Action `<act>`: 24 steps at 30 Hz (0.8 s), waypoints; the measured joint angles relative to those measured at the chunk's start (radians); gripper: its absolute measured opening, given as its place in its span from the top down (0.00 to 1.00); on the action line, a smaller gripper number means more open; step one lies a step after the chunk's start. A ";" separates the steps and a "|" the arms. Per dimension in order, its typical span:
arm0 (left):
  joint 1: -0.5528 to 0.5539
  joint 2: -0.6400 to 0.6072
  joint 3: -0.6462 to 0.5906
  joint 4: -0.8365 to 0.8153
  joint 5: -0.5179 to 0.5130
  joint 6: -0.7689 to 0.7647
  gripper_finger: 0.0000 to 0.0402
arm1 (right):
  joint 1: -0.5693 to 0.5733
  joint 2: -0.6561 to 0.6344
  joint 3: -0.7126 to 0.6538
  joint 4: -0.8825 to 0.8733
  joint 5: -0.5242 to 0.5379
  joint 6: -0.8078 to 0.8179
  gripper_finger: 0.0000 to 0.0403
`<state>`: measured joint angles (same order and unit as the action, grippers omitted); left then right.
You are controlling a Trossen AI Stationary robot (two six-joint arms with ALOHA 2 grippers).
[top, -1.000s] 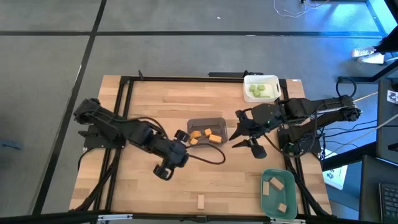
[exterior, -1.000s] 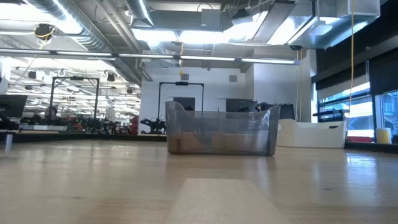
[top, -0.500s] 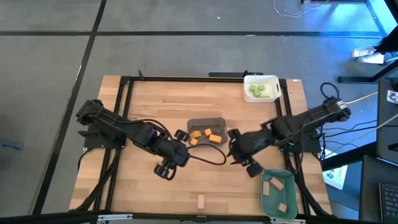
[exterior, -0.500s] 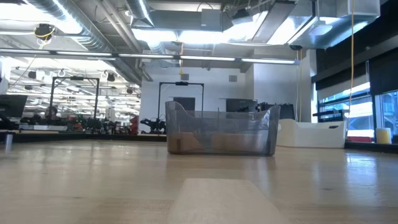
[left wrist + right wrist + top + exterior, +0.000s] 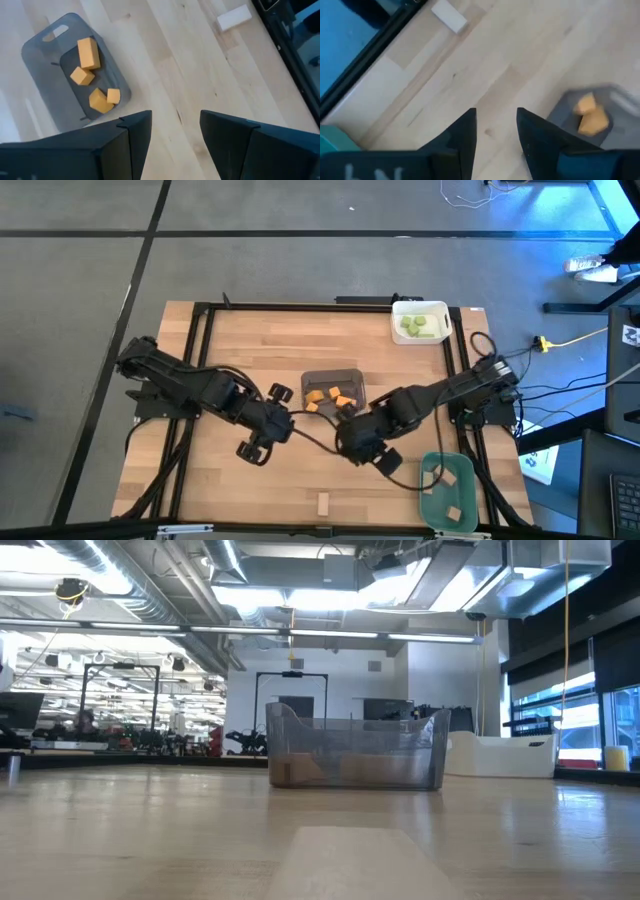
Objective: Sort & place blocks by color
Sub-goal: Put the brown block in the blue bin
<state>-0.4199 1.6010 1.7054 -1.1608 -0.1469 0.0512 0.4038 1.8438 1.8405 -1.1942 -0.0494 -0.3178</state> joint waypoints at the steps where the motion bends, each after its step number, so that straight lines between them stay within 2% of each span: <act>1: -0.005 -0.010 0.000 -0.004 -0.002 -0.011 0.60 | 0.000 0.020 0.024 -0.001 -0.005 -0.024 0.66; 7: -0.038 -0.088 0.000 -0.057 -0.075 -0.077 0.60 | 0.000 0.128 0.104 -0.002 -0.077 -0.144 0.66; 12: -0.066 -0.158 0.000 -0.113 -0.115 -0.159 0.60 | 0.000 0.178 0.106 0.028 -0.131 -0.240 0.66; 24: -0.080 -0.308 0.000 -0.132 -0.304 -0.292 0.60 | 0.001 0.277 0.107 0.112 -0.246 -0.517 0.66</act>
<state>-0.4997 1.2929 1.7055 -1.2926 -0.4505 -0.2409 0.4043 2.1209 1.9476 -1.0824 -0.2955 -0.8348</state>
